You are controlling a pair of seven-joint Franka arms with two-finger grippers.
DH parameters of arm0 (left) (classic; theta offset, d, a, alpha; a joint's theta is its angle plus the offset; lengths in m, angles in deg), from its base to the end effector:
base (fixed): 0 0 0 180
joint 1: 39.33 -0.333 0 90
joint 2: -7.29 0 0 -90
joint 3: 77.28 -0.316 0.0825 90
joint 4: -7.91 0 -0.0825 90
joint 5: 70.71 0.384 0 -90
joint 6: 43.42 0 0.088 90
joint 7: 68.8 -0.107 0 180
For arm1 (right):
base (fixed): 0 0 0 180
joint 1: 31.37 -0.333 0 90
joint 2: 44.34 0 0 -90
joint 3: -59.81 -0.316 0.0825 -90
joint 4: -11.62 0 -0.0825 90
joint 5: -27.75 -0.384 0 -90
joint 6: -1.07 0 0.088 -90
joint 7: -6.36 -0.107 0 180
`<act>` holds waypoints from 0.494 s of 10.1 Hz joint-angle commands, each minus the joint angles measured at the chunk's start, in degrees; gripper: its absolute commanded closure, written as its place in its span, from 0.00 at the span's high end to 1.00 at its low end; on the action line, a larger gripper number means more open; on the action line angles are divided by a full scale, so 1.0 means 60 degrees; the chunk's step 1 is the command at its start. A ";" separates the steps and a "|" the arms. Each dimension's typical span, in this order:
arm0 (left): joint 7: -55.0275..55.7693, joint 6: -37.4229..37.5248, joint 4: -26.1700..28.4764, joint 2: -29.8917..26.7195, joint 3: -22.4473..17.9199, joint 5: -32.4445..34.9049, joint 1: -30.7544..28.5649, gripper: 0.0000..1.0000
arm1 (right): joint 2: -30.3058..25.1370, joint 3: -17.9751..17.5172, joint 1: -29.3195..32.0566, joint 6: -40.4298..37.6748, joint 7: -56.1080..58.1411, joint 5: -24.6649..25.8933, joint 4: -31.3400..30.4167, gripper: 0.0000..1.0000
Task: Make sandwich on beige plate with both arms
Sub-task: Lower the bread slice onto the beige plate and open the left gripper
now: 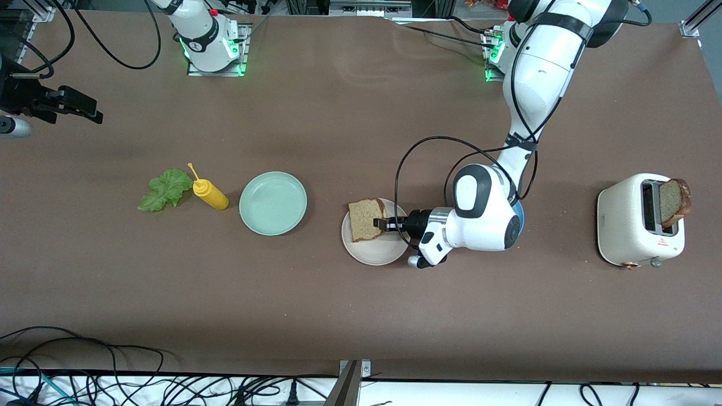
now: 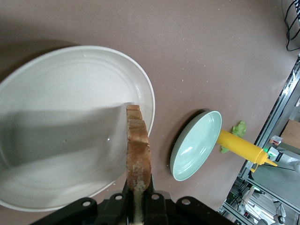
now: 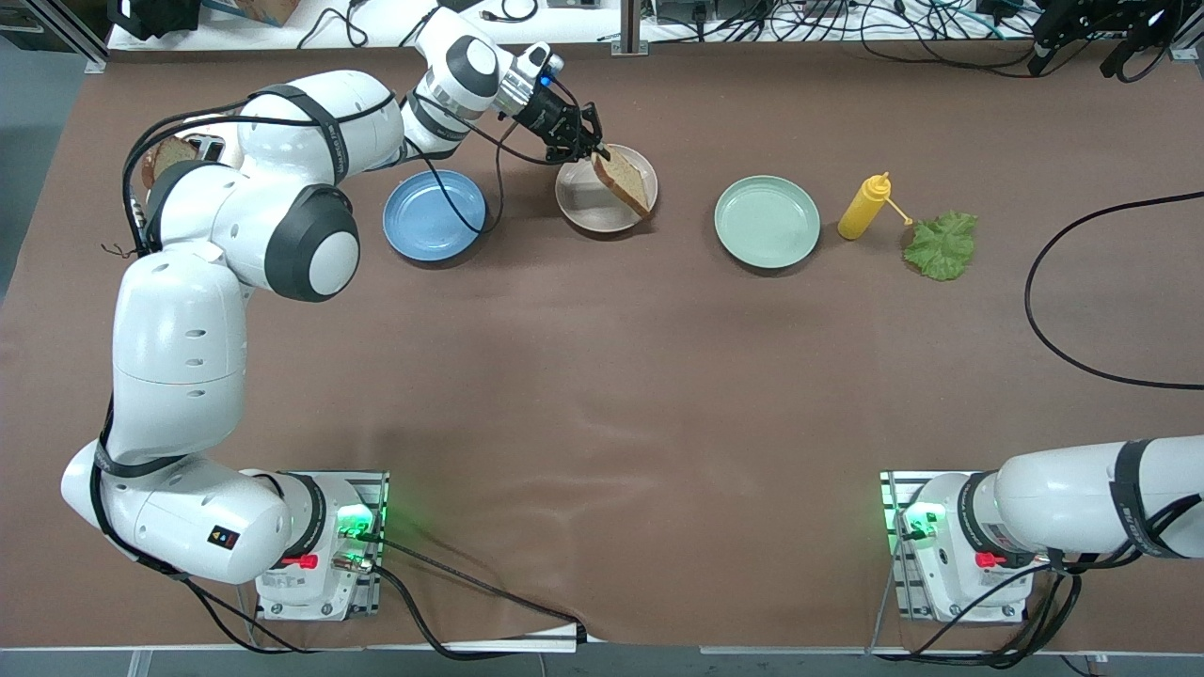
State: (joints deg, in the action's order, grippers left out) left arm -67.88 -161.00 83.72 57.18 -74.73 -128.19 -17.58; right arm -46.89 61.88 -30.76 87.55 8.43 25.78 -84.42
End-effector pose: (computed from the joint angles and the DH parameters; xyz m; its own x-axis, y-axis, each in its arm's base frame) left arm 0.6609 -0.3398 0.2203 0.9406 0.0155 -0.3390 0.2624 -0.6668 0.6975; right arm 0.5305 -0.0214 0.5944 0.9927 -0.0080 -0.1207 -0.0129 -0.9991 -0.0403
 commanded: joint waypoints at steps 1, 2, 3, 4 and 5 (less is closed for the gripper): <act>-0.0663 0.0011 -0.0345 0.0284 -0.0118 -0.0336 -0.0021 0.90 | 0.0103 0.0006 0.0045 -0.0074 -0.0052 0.0021 0.0113 1.00; -0.0796 0.0011 -0.0345 0.0284 -0.0133 -0.0322 -0.0079 1.00 | 0.0118 0.0006 0.0045 -0.0045 -0.0052 0.0050 0.0099 1.00; -0.0812 0.0011 -0.0316 0.0284 -0.0147 -0.0278 -0.0094 1.00 | 0.0278 0.0006 0.0031 -0.0015 -0.0052 0.0094 0.0113 1.00; -0.0798 0.0011 -0.0302 0.0284 -0.0162 -0.0249 -0.0167 1.00 | 0.0381 0.0006 0.0030 0.0028 -0.0052 0.0123 0.0128 1.00; -0.0783 0.0026 -0.0301 0.0255 -0.0162 -0.0205 -0.0298 1.00 | 0.0513 -0.0009 0.0030 0.0043 -0.0009 0.0152 0.0171 1.00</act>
State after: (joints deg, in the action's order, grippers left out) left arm -71.08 -161.12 83.37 58.04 -75.55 -128.19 -18.49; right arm -45.10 61.94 -30.73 87.77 8.43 26.06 -84.44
